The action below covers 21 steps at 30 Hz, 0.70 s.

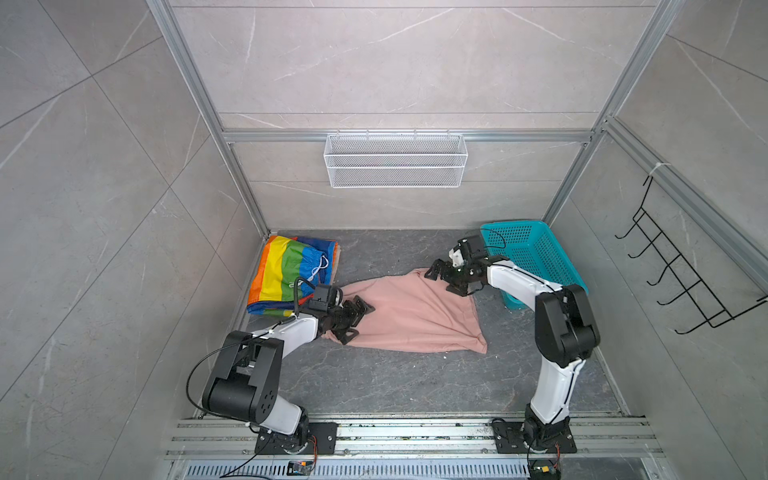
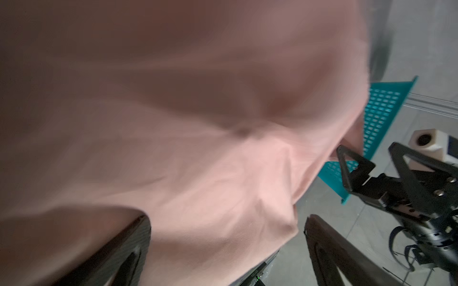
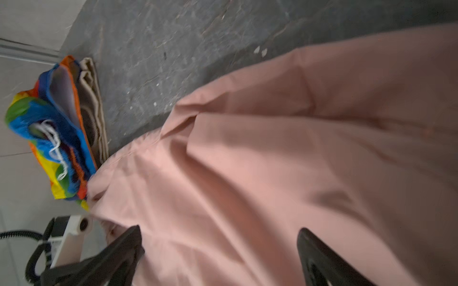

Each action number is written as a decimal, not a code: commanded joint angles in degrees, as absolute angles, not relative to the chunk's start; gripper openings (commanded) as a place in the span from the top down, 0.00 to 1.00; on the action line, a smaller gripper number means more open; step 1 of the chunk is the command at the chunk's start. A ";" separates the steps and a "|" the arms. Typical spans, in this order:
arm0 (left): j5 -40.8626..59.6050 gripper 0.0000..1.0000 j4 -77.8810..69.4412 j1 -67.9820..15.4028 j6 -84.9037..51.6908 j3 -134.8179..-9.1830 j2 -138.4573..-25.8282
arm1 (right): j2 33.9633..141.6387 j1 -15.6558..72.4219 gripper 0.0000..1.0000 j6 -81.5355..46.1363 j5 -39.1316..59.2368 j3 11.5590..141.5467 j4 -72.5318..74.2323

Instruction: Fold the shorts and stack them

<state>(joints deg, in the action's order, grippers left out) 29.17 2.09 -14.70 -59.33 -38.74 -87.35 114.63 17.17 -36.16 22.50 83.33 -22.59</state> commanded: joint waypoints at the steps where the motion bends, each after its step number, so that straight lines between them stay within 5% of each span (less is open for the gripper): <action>1: 27.90 0.01 0.68 -13.70 -59.05 -36.92 -87.53 | 119.58 15.31 0.01 -33.56 19.87 87.92 -24.77; 13: 28.19 0.01 1.03 -10.89 -58.18 -28.18 -83.52 | 129.38 10.12 0.01 -26.51 12.79 98.40 -32.32; 21: 27.06 0.01 10.70 -12.21 -53.19 -37.61 -75.35 | 120.13 11.22 0.01 -24.84 13.03 100.47 -34.99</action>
